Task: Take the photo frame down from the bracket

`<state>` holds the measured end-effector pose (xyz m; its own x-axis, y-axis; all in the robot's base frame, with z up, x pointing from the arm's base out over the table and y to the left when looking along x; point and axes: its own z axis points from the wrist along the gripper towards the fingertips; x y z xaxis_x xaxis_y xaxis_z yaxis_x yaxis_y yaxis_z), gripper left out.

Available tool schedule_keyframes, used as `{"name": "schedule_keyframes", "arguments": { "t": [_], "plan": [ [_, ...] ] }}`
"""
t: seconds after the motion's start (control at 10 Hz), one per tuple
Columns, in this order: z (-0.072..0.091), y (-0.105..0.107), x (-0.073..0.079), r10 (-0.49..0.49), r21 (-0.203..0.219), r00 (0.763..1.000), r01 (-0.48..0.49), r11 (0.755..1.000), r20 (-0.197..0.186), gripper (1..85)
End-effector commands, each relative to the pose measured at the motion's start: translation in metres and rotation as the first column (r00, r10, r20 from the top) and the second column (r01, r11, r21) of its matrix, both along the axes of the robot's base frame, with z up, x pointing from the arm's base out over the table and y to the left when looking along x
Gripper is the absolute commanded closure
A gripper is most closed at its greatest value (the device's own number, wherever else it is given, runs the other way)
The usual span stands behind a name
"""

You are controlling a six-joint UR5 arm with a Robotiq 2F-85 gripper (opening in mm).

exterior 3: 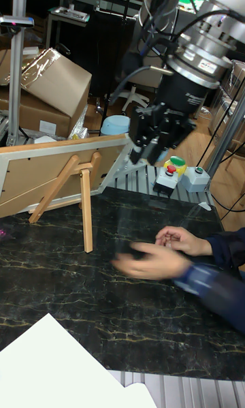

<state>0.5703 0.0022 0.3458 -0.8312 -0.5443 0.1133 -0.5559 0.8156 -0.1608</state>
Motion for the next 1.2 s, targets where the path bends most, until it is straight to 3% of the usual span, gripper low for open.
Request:
{"name": "schedule_keyframes", "arguments": {
  "t": [0.0, 0.1, 0.2, 0.3, 0.4, 0.5, 0.6, 0.7, 0.8, 0.9, 1.0, 1.1],
  "plan": [
    [-0.001, 0.005, -0.009, 0.043, 0.057, 0.999, -0.042, 0.998, -0.025, 43.3],
    [-0.001, 0.007, -0.005, 0.082, 0.066, 0.997, -0.081, 0.995, -0.012, 42.7],
    [-0.001, 0.02, -0.014, 0.073, 0.115, 0.997, -0.068, 0.991, -0.033, 40.7],
    [0.002, 0.051, -0.023, -0.028, 0.215, 0.998, 0.04, 0.976, -0.057, 45.0],
    [0.005, 0.05, -0.019, -0.06, 0.183, 0.997, 0.069, 0.981, -0.054, 83.0],
    [0.009, 0.019, -0.016, 0.102, 0.057, 0.993, -0.098, 0.994, -0.065, 84.3],
    [0.008, 0.04, -0.033, 0.169, 0.14, 0.978, -0.152, 0.979, -0.123, 84.3],
    [0.009, 0.03, -0.033, 0.256, 0.115, 0.957, -0.241, 0.964, -0.134, 84.3],
    [0.014, 0.002, -0.031, 0.399, 0.035, 0.899, -0.399, 0.916, -0.18, 84.3],
    [0.017, -0.016, -0.024, 0.527, -0.008, 0.824, -0.54, 0.841, -0.207, 84.3],
    [0.016, -0.022, -0.027, 0.602, 0.006, 0.766, -0.617, 0.787, -0.225, 84.3],
    [0.011, -0.025, -0.029, 0.655, 0.023, 0.725, -0.667, 0.745, -0.215, 84.3]
  ]
}}
